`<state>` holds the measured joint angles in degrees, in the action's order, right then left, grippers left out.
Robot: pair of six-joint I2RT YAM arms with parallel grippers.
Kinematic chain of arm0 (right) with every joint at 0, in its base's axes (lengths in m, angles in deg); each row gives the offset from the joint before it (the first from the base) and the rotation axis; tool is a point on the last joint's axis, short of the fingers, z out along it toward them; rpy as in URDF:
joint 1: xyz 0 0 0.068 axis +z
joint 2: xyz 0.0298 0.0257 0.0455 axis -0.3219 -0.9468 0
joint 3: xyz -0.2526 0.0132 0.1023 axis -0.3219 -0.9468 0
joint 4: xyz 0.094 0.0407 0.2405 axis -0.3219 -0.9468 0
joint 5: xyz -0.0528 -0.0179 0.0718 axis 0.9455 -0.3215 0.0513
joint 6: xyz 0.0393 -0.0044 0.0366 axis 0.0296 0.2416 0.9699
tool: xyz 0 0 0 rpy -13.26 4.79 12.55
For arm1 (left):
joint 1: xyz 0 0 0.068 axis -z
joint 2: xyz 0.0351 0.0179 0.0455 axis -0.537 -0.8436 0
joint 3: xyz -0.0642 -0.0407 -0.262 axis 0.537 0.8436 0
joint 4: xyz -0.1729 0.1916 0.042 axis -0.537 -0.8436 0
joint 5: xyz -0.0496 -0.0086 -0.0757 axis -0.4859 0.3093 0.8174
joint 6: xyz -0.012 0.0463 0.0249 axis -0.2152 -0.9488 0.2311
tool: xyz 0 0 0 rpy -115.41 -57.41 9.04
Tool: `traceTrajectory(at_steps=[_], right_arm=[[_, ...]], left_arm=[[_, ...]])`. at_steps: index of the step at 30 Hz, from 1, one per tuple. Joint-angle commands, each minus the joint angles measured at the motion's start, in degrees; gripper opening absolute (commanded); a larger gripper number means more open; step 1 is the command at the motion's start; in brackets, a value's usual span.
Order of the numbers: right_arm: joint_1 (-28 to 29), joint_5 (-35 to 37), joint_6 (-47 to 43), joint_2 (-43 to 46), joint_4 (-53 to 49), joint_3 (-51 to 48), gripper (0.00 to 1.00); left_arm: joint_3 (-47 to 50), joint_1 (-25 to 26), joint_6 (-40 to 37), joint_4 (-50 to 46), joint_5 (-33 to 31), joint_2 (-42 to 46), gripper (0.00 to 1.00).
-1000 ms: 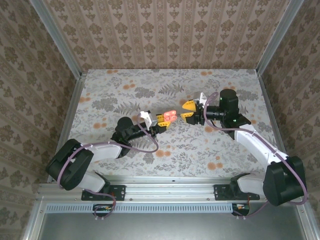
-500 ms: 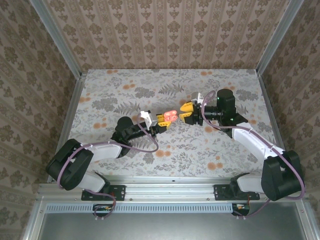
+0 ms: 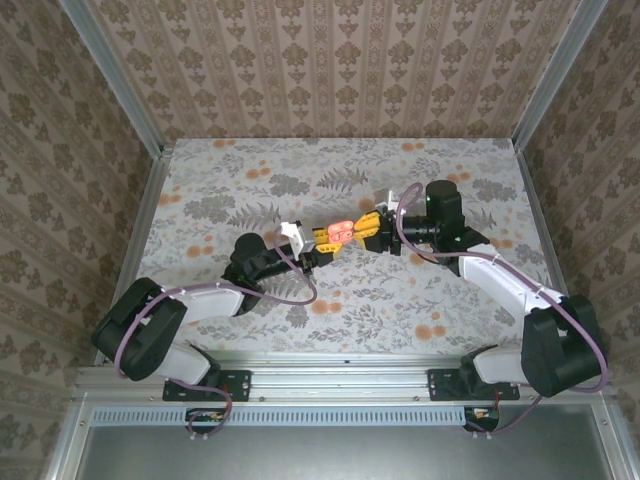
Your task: Insert wireless bluetooth earbuds into charging case
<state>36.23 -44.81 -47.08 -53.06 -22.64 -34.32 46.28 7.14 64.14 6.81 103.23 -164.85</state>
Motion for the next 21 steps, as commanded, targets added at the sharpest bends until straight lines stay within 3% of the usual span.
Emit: traceTrajectory(at_steps=[1, 14, 21], right_arm=[[0.68, -1.7, -0.58, -0.62, -0.59, 2.01, 0.27], [1.52, -1.68, -1.1, -1.2, -1.61, 2.61, 0.18], [1.51, -1.14, -3.06, 0.65, -4.37, 2.13, 0.19]], left_arm=[[-0.79, -0.38, 0.41, 0.61, 0.38, 1.39, 0.09], [-0.62, -0.4, 0.37, 0.62, 0.29, 1.57, 0.09], [-0.66, -0.33, 0.37, 0.59, 0.29, 1.66, 0.09]])
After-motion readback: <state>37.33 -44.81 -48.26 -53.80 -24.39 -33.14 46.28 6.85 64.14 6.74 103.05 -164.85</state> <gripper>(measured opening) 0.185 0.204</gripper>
